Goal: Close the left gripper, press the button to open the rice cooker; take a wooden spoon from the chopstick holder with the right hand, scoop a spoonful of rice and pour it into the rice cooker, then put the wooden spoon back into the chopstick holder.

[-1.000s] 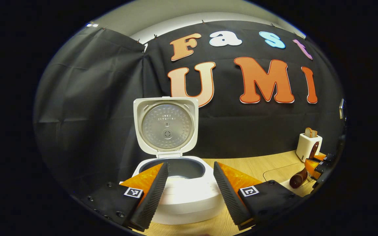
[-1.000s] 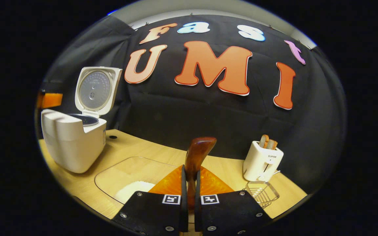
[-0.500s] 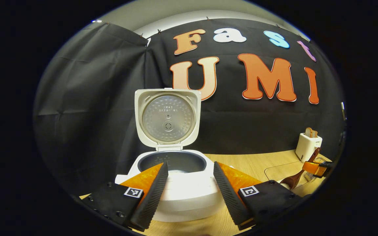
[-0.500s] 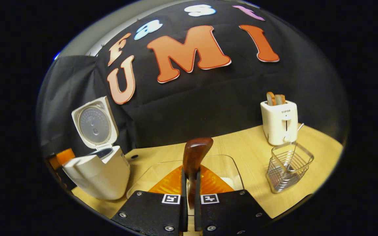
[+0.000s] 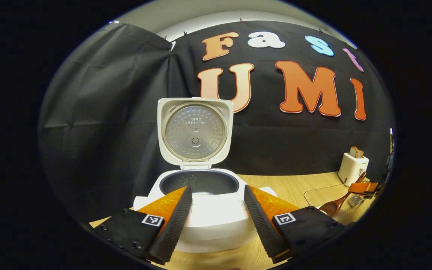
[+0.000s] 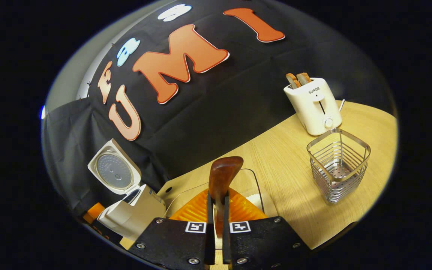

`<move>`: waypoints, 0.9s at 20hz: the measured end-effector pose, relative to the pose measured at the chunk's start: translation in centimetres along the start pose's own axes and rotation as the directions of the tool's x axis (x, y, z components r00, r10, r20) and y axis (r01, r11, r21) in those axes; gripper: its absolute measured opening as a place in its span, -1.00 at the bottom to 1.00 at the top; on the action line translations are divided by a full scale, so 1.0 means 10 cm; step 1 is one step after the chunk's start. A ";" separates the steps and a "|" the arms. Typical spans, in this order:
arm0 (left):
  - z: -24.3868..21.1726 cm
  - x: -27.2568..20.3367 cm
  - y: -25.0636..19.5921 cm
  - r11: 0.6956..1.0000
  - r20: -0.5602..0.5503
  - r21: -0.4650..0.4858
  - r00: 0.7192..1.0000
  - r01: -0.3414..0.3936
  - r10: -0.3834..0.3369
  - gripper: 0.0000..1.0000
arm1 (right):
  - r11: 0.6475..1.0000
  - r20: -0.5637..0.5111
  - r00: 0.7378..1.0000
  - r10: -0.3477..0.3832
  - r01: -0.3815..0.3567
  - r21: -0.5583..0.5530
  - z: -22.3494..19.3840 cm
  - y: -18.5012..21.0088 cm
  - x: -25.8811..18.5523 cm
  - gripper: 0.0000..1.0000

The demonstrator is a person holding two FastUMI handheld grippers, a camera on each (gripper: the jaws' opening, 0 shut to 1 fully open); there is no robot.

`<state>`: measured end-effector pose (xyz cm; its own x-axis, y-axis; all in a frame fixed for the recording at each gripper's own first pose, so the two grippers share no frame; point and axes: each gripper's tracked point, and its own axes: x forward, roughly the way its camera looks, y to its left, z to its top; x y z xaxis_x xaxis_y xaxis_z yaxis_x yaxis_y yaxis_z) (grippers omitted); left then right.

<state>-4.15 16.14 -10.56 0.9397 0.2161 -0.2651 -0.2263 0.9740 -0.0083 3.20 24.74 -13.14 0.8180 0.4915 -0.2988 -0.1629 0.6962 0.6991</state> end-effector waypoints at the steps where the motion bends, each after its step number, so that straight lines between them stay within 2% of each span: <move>1: -0.01 0.01 0.00 1.000 -0.001 0.000 1.000 0.000 0.000 0.83 | 1.000 -0.012 1.000 0.004 -0.004 0.008 -0.01 -0.01 0.01 -0.84; 2: -0.01 0.02 -0.04 1.000 -0.003 0.001 1.000 0.000 0.000 0.73 | 1.000 -0.020 1.000 0.009 -0.009 0.025 -0.02 -0.03 0.01 -0.84; 3: -0.02 0.01 -0.04 1.000 -0.001 0.000 1.000 0.002 -0.002 0.82 | 0.999 -0.028 0.999 0.018 -0.017 0.043 -0.01 -0.03 0.01 -0.84; 5: 0.01 0.00 -0.04 1.000 0.007 -0.003 1.000 0.003 -0.003 0.83 | 0.993 -0.051 0.998 0.046 -0.041 0.110 0.00 0.00 -0.01 -0.84; 6: 0.02 0.00 -0.04 1.000 0.009 -0.004 1.000 0.004 -0.004 0.73 | 0.987 -0.064 0.996 0.060 -0.050 0.153 0.00 0.00 -0.01 -0.84; 7: 0.02 0.00 -0.04 1.000 0.011 -0.004 1.000 0.004 -0.004 0.82 | 0.979 -0.075 0.995 0.070 -0.054 0.197 0.01 0.00 -0.01 -0.83; 9: 0.05 -0.02 -0.05 1.000 0.018 -0.005 1.000 0.005 -0.005 0.83 | 0.954 -0.090 0.993 0.082 -0.052 0.296 0.03 -0.01 0.02 -0.84; 13: 0.09 -0.05 -0.06 1.000 0.030 -0.005 0.999 0.010 -0.010 0.83 | 0.879 -0.074 0.994 0.083 -0.038 0.476 0.11 -0.07 0.03 -0.84; 18: 0.10 -0.05 -0.02 1.000 0.038 -0.010 0.999 0.002 -0.001 0.84 | 0.748 -0.013 0.993 0.120 -0.082 0.659 0.33 0.03 0.01 -0.84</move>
<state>-4.28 15.89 -9.44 0.9490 0.2173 -0.2283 -0.2273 0.9737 -0.0180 5.01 23.26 -10.85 0.7850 0.5785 -0.2214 0.1747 0.1361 0.9752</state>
